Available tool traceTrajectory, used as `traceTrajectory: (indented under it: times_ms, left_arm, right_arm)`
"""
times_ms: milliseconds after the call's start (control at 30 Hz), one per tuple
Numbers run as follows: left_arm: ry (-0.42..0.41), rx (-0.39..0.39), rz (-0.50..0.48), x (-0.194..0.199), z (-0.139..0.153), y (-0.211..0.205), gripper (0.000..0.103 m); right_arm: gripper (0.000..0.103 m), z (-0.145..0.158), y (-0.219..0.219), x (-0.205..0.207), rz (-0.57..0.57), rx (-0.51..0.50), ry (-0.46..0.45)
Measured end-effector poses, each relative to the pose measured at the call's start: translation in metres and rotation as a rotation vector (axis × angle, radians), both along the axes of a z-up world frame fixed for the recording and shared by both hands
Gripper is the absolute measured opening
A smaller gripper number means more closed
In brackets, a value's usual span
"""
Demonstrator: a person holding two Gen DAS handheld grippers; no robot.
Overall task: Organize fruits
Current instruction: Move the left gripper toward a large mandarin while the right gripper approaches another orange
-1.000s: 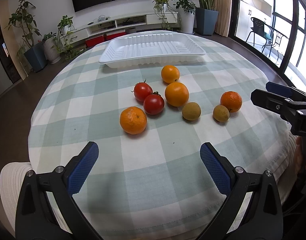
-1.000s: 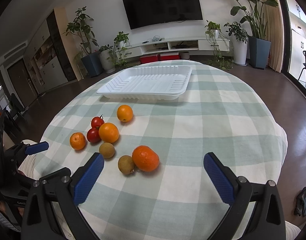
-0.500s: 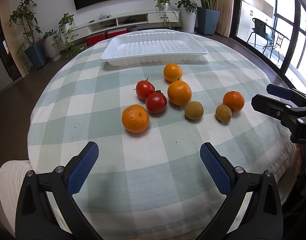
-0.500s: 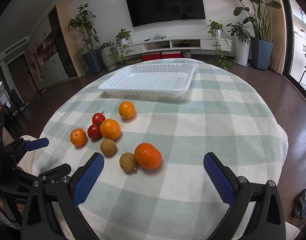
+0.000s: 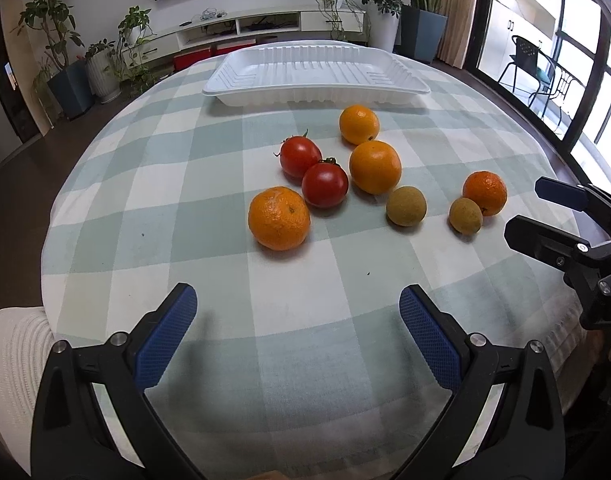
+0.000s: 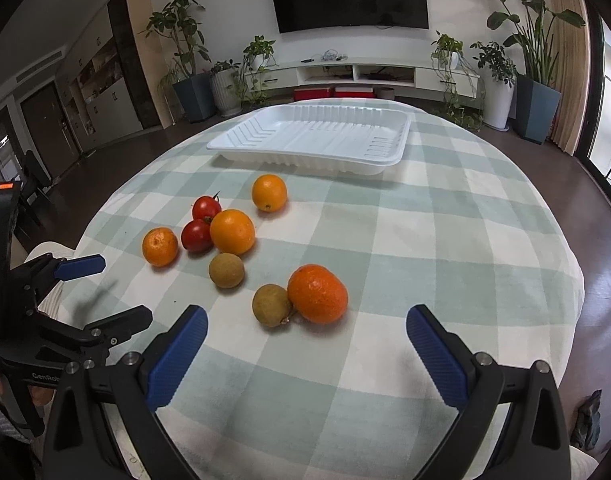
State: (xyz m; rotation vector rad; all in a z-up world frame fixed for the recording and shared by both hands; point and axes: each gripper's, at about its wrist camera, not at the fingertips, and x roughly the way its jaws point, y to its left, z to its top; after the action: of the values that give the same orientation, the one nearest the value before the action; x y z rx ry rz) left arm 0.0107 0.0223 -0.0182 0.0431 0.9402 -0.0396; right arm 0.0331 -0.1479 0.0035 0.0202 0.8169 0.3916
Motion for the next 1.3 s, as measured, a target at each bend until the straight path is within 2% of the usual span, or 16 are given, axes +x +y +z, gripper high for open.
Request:
traceTrajectory:
  times_ms: [133,300,467,700,967,1300]
  left_arm:
    - [0.025,-0.016,0.002,0.003,-0.007,0.004,0.103]
    - [0.065,-0.035,0.010,0.008,-0.018,0.009,0.103]
    - [0.039,-0.025,0.004,0.006,-0.023,0.009,0.103]
    - [-0.058,-0.030,-0.019,-0.007,-0.027,0.010,0.103]
    - [-0.008,-0.042,-0.042,-0.003,-0.022,0.012,0.103]
    - [-0.039,-0.065,-0.010,0.018,-0.007,0.033,0.102]
  right_arm:
    - [0.101,-0.003,0.003,0.001,0.013,-0.015,0.017]
    - [0.095,-0.006,0.005,0.002,0.019,-0.016,0.041]
    - [0.092,-0.011,0.015,0.004,0.029,-0.019,0.057]
    - [0.092,-0.016,0.017,0.008,0.030,0.008,0.085]
    - [0.092,-0.014,0.013,0.010,0.015,0.037,0.083]
    - [0.086,-0.016,0.008,0.021,-0.010,0.069,0.102]
